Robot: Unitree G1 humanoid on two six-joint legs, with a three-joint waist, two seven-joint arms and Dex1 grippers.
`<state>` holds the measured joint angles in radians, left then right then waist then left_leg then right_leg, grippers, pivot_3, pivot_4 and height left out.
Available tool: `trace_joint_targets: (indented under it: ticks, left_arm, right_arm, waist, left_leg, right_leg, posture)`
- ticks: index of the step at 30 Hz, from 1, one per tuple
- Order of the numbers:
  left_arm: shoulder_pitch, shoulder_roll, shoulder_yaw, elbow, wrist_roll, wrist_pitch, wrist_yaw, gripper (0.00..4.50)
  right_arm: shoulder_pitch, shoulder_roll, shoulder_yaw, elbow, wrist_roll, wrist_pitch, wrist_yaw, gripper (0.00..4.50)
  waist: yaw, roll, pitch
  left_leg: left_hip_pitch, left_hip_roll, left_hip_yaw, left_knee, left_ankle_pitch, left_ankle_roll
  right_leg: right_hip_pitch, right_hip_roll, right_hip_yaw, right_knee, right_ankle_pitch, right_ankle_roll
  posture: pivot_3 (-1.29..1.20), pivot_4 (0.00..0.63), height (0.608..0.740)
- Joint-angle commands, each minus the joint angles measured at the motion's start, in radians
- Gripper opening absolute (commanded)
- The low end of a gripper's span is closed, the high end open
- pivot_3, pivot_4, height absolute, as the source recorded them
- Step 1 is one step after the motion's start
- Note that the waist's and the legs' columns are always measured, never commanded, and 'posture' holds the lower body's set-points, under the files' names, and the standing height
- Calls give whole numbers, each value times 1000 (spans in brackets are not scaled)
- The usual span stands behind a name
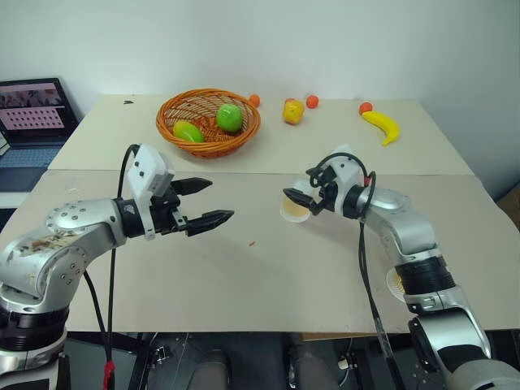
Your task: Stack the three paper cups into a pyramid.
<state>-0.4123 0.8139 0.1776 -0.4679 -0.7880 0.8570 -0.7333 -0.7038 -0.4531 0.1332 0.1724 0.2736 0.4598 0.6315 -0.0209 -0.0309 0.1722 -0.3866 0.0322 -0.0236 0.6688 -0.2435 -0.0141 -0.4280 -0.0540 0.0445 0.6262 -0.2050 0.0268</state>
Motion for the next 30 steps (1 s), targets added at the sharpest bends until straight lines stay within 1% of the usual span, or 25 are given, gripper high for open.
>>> trace_joint_targets:
  ticks: [1,12,17,18,24,30]
  left_arm:
    - [-19,4,18,-34,-16,-3,6,4454]
    - [-40,2,8,-30,-18,0,21,4454]
    - [-40,11,12,-25,-16,-1,12,4500]
    - [-41,15,13,-21,-14,-2,8,4500]
    - [-62,52,26,11,3,-12,-23,4500]
    - [1,158,80,42,23,-40,-119,4500]
  right_arm:
    - [-32,10,-44,33,-12,-63,13,4500]
    - [-65,38,-62,173,-42,-147,36,4500]
    - [-54,43,-69,153,-33,-132,48,3189]
    - [-52,44,-69,150,-34,-131,48,2762]
    - [-45,42,-68,112,-28,-101,46,2727]
    - [-15,56,-36,-112,34,67,75,2727]
  waist:
    - [0,0,0]
    - [-7,0,0]
    - [-15,0,0]
    - [-16,0,0]
    - [-21,0,0]
    - [-29,1,0]
  left_leg:
    - [0,0,0,0,0,0]
    - [0,0,0,0,0,0]
    - [0,0,0,0,0,0]
    - [0,0,0,0,0,0]
    - [0,0,0,0,0,0]
    - [0,0,0,-1,0,0]
  right_leg:
    - [0,0,0,0,0,0]
    - [0,0,0,0,0,0]
    - [0,0,0,0,0,0]
    - [0,0,0,0,0,0]
    - [0,0,0,0,0,0]
    - [-3,0,1,2,0,0]
  posture:
    - [0,150,737]
    - [0,150,737]
    - [0,150,737]
    - [0,150,737]
    - [0,150,737]
    - [0,150,737]
